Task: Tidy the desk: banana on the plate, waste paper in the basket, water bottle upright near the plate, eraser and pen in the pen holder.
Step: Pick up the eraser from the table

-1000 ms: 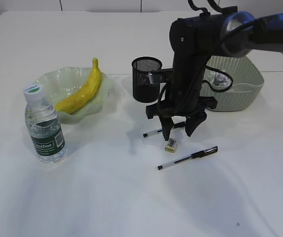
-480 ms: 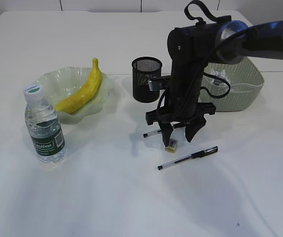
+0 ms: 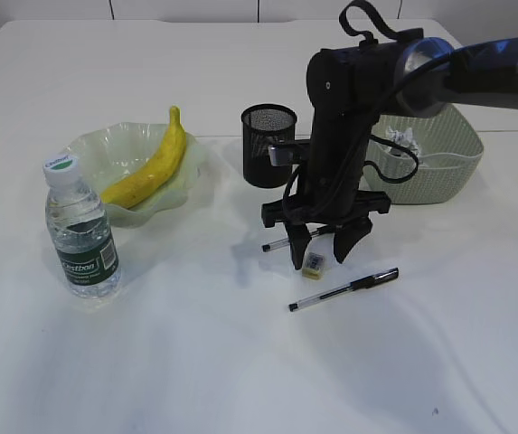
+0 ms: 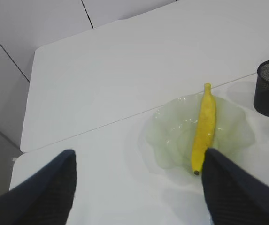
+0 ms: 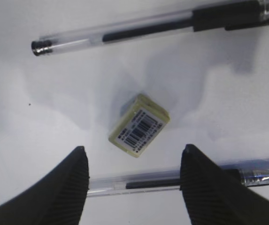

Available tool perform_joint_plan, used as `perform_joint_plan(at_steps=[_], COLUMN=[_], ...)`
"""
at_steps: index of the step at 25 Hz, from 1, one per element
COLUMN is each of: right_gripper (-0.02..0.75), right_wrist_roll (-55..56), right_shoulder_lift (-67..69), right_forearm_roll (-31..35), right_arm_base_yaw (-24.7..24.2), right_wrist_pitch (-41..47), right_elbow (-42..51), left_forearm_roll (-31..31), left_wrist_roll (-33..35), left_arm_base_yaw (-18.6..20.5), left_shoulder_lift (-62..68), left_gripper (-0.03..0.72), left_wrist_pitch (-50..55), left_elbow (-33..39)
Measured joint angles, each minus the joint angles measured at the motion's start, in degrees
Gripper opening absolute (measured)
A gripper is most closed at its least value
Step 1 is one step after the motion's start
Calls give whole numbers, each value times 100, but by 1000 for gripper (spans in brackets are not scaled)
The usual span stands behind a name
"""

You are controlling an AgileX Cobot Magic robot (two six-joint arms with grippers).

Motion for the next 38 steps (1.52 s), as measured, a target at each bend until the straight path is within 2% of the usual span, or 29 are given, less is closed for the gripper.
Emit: perform_joint_plan(at_steps=[22, 38], right_gripper=[462, 462], right_wrist_roll=[0, 0], right_shoulder_lift=[109, 109], right_forearm_roll=[4, -253], right_arm_base_yaw=[0, 0], right_wrist_pitch=[-93, -156], right_elbow=[-10, -19], left_forearm_roll=[19, 19], left_wrist_roll=[0, 0], left_arm_base_yaw=[0, 0], left_shoulder_lift=[0, 0], left_gripper=[592, 592], left_wrist_pitch=[0, 10], left_elbow=[0, 0])
